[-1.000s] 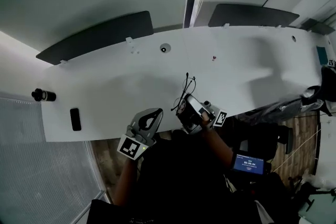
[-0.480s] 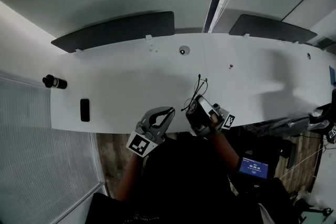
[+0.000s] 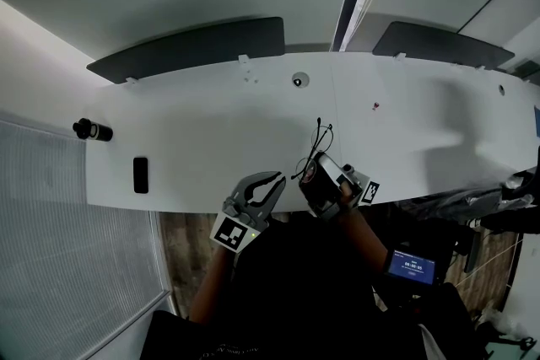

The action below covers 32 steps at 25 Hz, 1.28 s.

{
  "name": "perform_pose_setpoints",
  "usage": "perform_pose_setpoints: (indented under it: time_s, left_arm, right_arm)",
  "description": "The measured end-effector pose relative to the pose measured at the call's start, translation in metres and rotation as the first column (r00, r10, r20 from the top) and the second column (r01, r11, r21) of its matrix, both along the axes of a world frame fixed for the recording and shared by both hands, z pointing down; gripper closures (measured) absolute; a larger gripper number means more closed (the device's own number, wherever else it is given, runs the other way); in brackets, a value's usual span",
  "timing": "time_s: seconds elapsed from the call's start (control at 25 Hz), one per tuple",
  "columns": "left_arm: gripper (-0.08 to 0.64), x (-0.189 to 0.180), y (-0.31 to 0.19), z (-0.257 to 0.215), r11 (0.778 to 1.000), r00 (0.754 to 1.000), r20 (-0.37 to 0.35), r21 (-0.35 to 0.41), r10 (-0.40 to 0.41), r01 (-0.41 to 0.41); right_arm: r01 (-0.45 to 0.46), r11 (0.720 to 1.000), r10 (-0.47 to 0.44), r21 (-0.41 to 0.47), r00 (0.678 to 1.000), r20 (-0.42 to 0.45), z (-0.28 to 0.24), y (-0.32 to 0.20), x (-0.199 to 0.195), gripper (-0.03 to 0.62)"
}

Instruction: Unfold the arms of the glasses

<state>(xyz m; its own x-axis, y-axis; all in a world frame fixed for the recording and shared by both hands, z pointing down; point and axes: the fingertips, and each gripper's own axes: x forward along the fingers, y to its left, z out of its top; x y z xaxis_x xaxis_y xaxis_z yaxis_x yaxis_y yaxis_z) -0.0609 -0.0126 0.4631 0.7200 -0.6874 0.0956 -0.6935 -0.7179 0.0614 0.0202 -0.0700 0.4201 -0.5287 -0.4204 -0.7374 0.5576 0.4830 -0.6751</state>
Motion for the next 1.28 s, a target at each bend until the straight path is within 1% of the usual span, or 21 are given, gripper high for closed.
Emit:
perform_pose_setpoints:
  time_s: [0.16,0.4,0.48,0.52,0.6,0.68,0.8,0.96,1.2,1.28]
  left_arm:
    - [0.518,0.009,0.003,-0.003,0.999,1.000,0.010,0.019,0.026,-0.026]
    - [0.520,0.016,0.017,-0.011,0.997,0.997,0.003,0.032,0.073,-0.073]
    - [0.520,0.019,0.015,-0.009,0.995,0.996,0.016,0.040,0.089,-0.090]
    - [0.520,0.023,0.012,-0.008,0.993,0.994,0.034,0.057,0.103,-0.105]
    - [0.520,0.030,0.010,-0.009,0.982,0.987,0.082,0.115,0.139,-0.148]
    - [0.520,0.031,0.012,-0.013,0.973,0.982,0.109,0.156,0.155,-0.171]
    - [0.520,0.030,0.012,-0.018,0.970,0.983,0.113,0.177,0.148,-0.166]
    - [0.523,0.029,0.012,-0.019,0.972,0.983,0.114,0.172,0.142,-0.160]
    - [0.525,0.016,0.017,-0.016,0.980,0.987,0.116,0.155,0.107,-0.125]
    - [0.525,0.013,0.019,-0.018,0.979,0.987,0.129,0.168,0.099,-0.120]
  right_arm:
    - [0.003,1.000,-0.003,0.004,1.000,-0.008,0.002,0.004,0.002,0.581]
    - [-0.002,1.000,0.003,0.017,1.000,-0.024,-0.003,0.017,0.000,0.581]
    - [-0.005,1.000,0.006,0.014,1.000,-0.023,-0.001,0.014,0.003,0.581]
    - [-0.007,1.000,0.007,0.012,1.000,-0.023,0.001,0.010,0.005,0.581]
    - [-0.012,1.000,0.012,0.007,1.000,-0.022,0.003,0.006,0.008,0.581]
    - [-0.013,1.000,0.013,0.004,1.000,-0.026,0.004,0.008,0.007,0.581]
    - [-0.002,1.000,0.002,0.012,0.999,-0.053,0.005,0.012,0.002,0.581]
    - [0.004,1.000,-0.003,0.016,0.998,-0.071,0.006,0.015,0.000,0.581]
    - [0.025,1.000,-0.023,0.013,0.995,-0.092,0.009,0.020,-0.006,0.582]
    - [0.031,0.999,-0.030,0.011,0.995,-0.098,0.010,0.022,-0.007,0.581]
